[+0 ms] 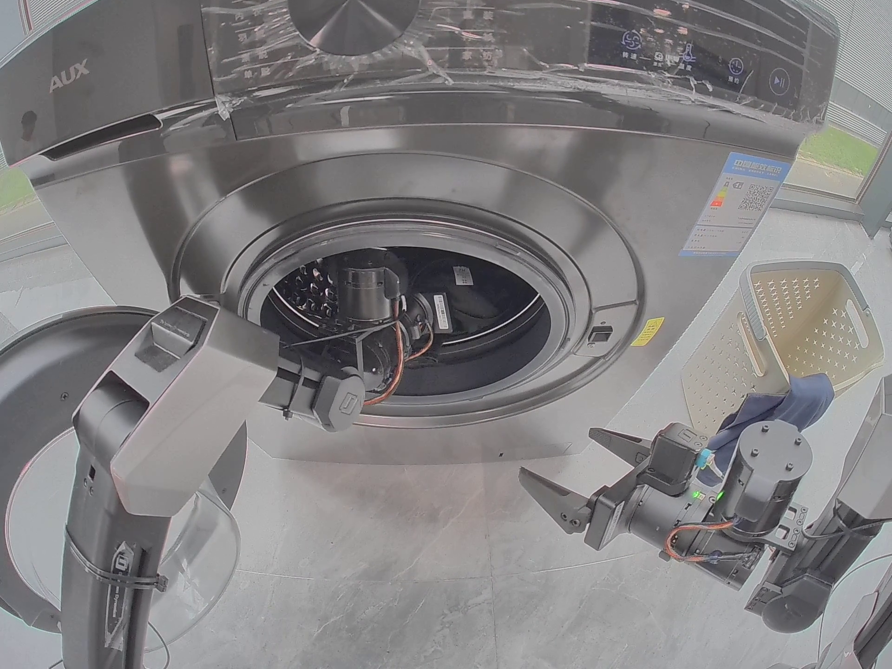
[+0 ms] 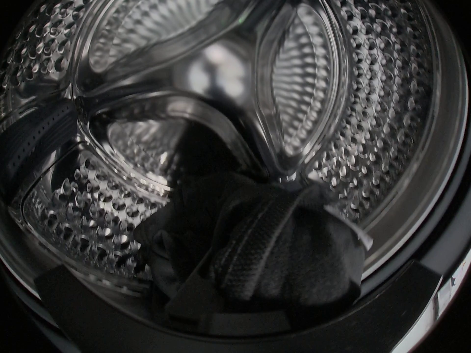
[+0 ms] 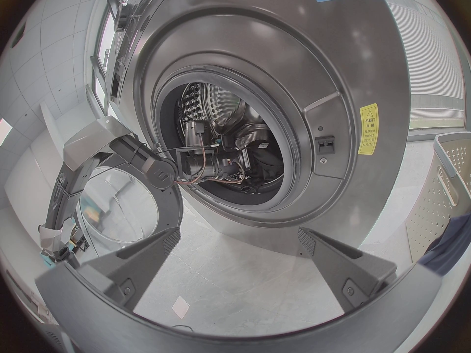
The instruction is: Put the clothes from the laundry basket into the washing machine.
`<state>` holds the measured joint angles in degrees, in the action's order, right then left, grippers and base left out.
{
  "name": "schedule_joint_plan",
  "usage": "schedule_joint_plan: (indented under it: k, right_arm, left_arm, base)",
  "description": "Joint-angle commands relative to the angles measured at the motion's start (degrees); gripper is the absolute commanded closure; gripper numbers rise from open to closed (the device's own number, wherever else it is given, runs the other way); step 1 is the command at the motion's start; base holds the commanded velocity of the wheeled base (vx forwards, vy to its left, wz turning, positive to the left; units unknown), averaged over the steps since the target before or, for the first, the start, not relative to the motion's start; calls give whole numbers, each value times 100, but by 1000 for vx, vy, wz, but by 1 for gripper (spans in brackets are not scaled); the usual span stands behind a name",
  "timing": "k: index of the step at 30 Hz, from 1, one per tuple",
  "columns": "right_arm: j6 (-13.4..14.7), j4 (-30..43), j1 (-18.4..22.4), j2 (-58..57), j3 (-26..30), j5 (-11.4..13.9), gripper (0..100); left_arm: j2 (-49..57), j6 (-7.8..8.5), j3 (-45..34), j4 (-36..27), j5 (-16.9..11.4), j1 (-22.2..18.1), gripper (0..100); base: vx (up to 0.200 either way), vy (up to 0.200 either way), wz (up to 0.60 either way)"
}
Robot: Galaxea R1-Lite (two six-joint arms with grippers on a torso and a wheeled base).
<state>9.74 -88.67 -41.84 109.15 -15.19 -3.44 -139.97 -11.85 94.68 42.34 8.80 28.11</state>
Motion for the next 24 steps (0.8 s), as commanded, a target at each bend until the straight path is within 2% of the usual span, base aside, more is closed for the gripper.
schedule_joint_plan:
  k: [1,4,5,6,12,13,17,24]
  right_arm:
    - [2,-10,-35,36,-19,1,0]
    - [2,-10,-35,36,-28,1,0]
    - [2,-10,-35,36,-37,1,0]
    - [2,-10,-35,36,-37,1,0]
    - [2,-10,-35,36,-28,1,0]
    - [2,-10,-35,36,-28,1,0]
    - [2,-10,-35,36,-19,1,0]
    - [2,-10,-35,45,-10,1,0]
  left_arm:
    - [-470,-142,1175,170,245,-78,100]
    - [-549,-142,1456,222,289,-87,100]
    - [-654,-142,1887,213,359,-87,100]
    - [-689,-142,1991,196,377,-87,100]
    - [-689,-142,1991,178,412,-51,100]
    - [-680,-142,1991,187,412,-51,0]
    - [-549,-142,1632,196,412,1,0]
    - [172,-151,-249,3,324,107,0]
  base:
    - [0,0,0]
    - [0,0,0]
    - [0,0,0]
    - [0,0,0]
    - [0,0,0]
    - [0,0,0]
    - [0,0,0]
    - [0,0,0]
